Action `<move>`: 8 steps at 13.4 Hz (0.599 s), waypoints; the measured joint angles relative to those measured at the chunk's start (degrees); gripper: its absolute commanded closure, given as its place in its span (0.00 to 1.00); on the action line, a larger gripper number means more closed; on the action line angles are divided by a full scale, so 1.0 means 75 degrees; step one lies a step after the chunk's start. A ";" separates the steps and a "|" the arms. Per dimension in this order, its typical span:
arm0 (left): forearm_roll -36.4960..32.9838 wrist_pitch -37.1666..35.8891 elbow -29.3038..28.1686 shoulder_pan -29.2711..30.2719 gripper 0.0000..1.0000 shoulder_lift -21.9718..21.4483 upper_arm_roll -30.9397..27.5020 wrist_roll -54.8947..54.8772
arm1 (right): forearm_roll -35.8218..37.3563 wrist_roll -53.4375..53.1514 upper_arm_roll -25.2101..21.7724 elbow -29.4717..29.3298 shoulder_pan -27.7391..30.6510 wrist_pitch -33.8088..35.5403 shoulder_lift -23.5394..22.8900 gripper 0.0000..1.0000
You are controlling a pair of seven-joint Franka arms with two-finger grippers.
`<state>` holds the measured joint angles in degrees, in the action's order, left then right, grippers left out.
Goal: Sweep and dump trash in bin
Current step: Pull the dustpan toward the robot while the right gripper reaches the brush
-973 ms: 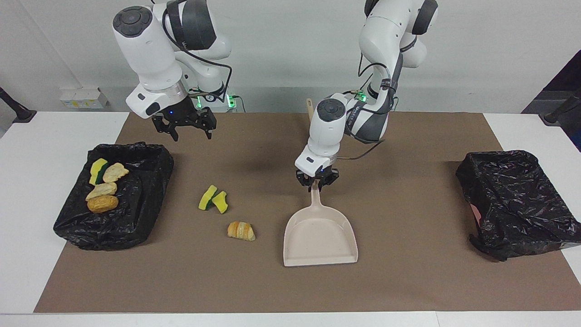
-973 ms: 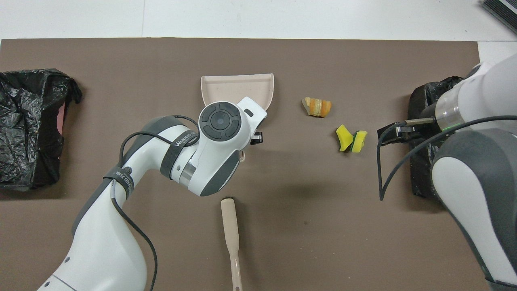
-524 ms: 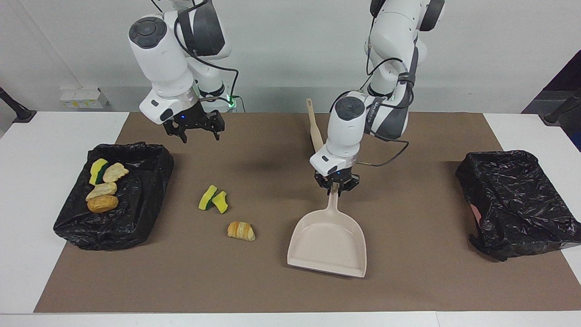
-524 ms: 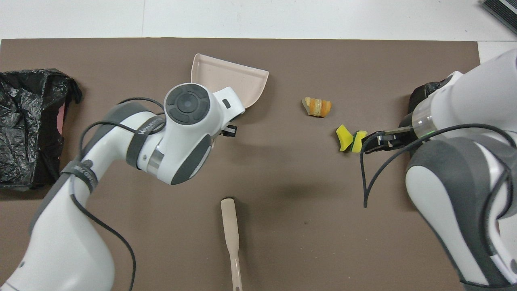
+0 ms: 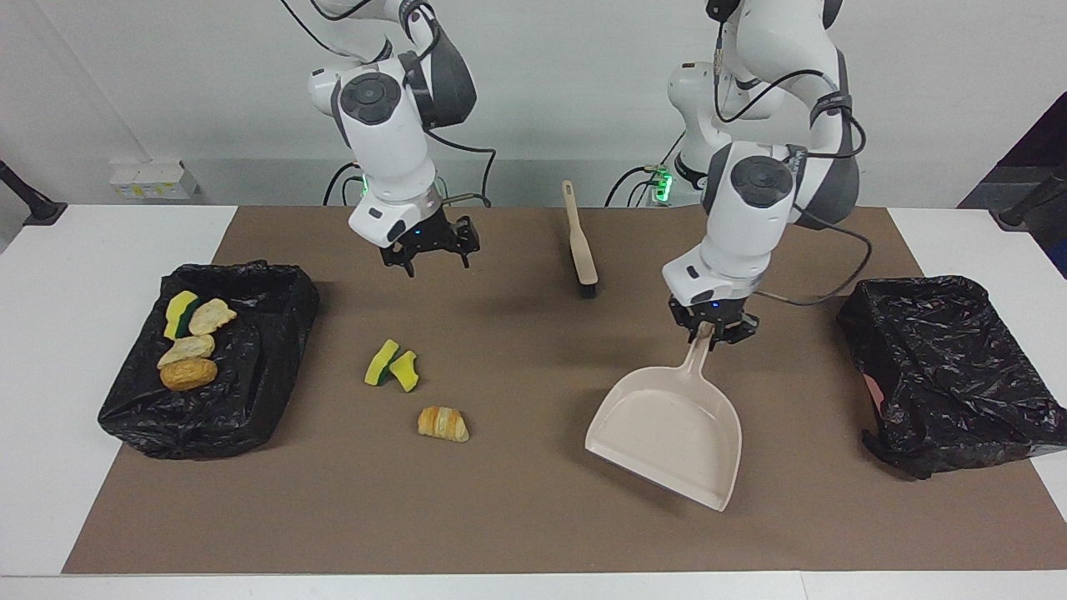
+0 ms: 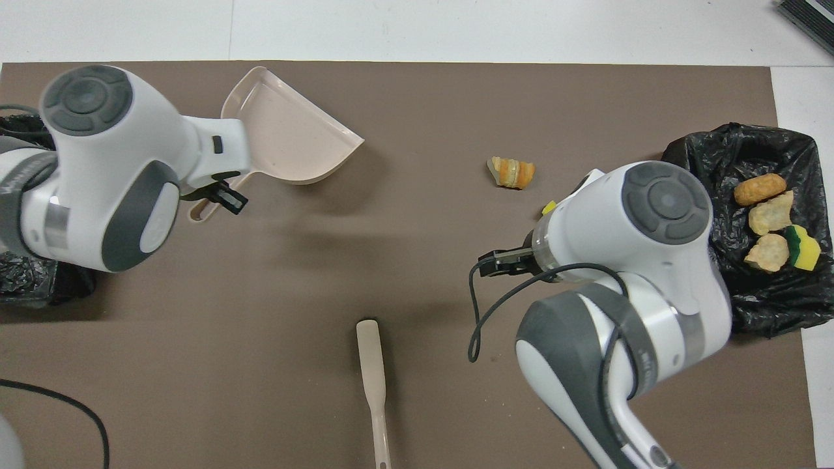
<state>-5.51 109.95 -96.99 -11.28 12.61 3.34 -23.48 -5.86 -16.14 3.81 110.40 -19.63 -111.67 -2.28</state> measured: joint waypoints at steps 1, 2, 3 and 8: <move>0.0001 -0.0077 -0.0087 0.0249 1.00 -0.0114 -0.0001 -0.0705 | -0.0004 -0.0317 0.0004 0.0116 -0.0246 -0.0196 -0.0038 0.00; 0.0002 -0.0088 -0.0211 0.0431 1.00 -0.0200 0.0000 -0.1361 | -0.0014 -0.0717 0.0007 0.0185 -0.0499 -0.0398 -0.0108 0.00; 0.0001 -0.0089 -0.0325 0.0567 1.00 -0.0251 -0.0002 -0.2078 | -0.0016 -0.1193 0.0010 0.0225 -0.0787 -0.0637 -0.0209 0.00; -0.0004 -0.0247 -0.0660 0.0955 1.00 -0.0358 -0.0002 -0.5101 | -0.0013 -0.2783 0.0014 0.0265 -0.2240 -0.1109 -0.0721 0.00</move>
<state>-5.54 108.10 -101.95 -4.12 9.92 3.32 -61.74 -5.96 -37.01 3.91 112.40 -36.43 -119.99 -7.69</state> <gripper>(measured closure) 0.687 0.000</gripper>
